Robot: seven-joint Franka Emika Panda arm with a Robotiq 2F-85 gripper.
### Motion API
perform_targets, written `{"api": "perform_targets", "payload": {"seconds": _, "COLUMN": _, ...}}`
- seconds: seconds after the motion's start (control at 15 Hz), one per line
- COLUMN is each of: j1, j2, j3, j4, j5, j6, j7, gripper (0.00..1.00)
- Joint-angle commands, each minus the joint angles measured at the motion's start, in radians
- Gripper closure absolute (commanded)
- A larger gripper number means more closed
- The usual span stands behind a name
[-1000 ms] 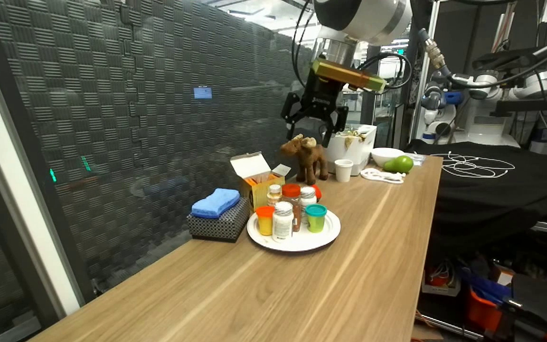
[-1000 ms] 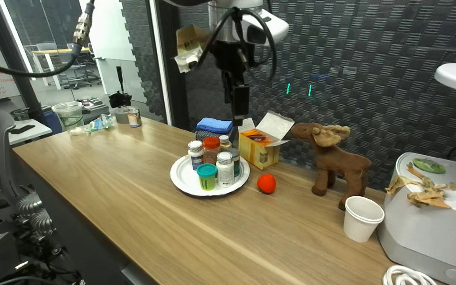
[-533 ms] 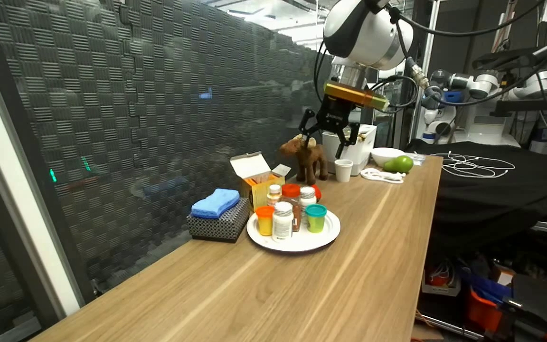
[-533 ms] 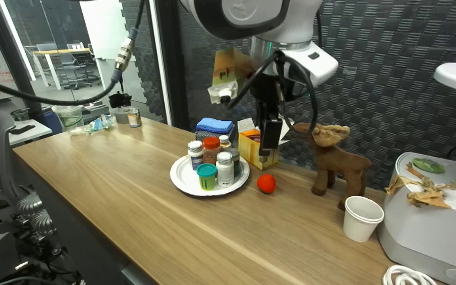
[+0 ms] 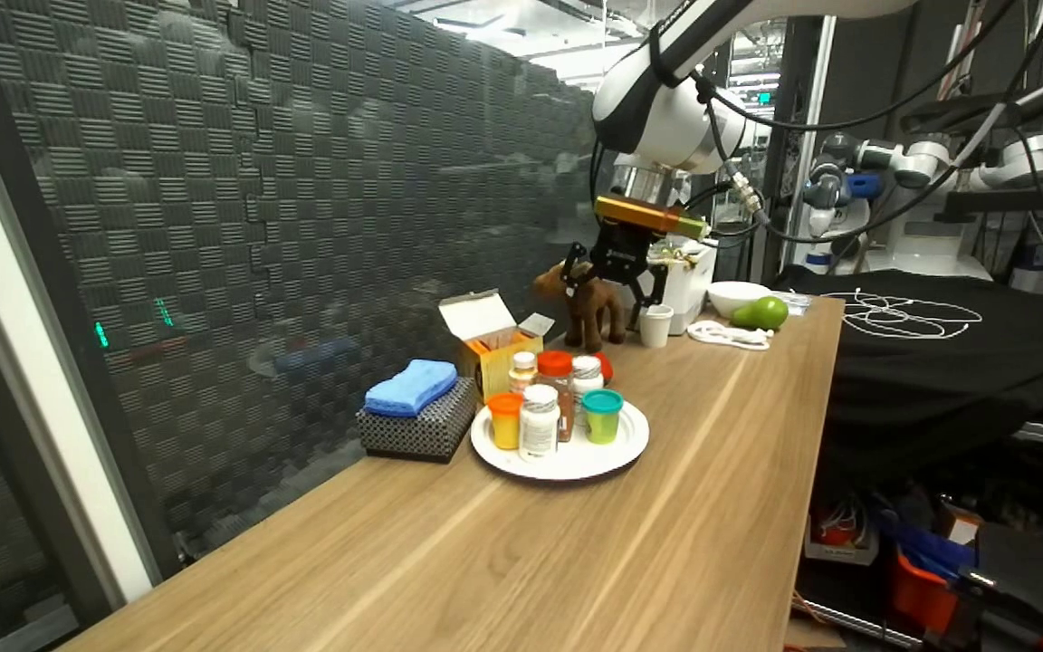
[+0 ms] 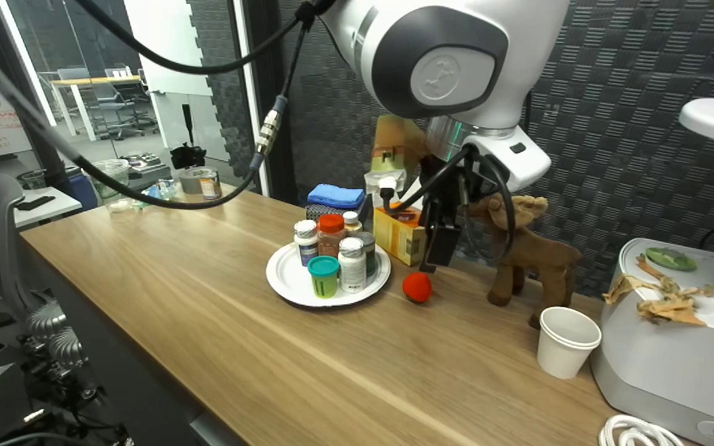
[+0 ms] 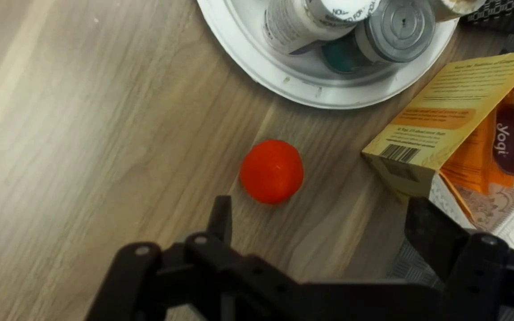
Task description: Put all the containers on the white plate
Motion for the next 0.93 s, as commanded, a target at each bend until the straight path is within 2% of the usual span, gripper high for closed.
{"api": "perform_targets", "payload": {"seconds": 0.0, "j1": 0.009, "j2": 0.079, "j3": -0.012, "j4": 0.108, "j5": -0.035, "j6": -0.071, "j7": 0.059, "gripper": 0.0}}
{"api": "perform_targets", "payload": {"seconds": 0.73, "j1": 0.019, "j2": 0.196, "j3": -0.006, "j4": 0.19, "j5": -0.052, "j6": -0.122, "j7": 0.091, "gripper": 0.0}}
{"api": "perform_targets", "payload": {"seconds": 0.87, "j1": 0.024, "j2": 0.217, "j3": -0.004, "j4": 0.209, "j5": -0.055, "j6": -0.126, "j7": 0.087, "gripper": 0.21}}
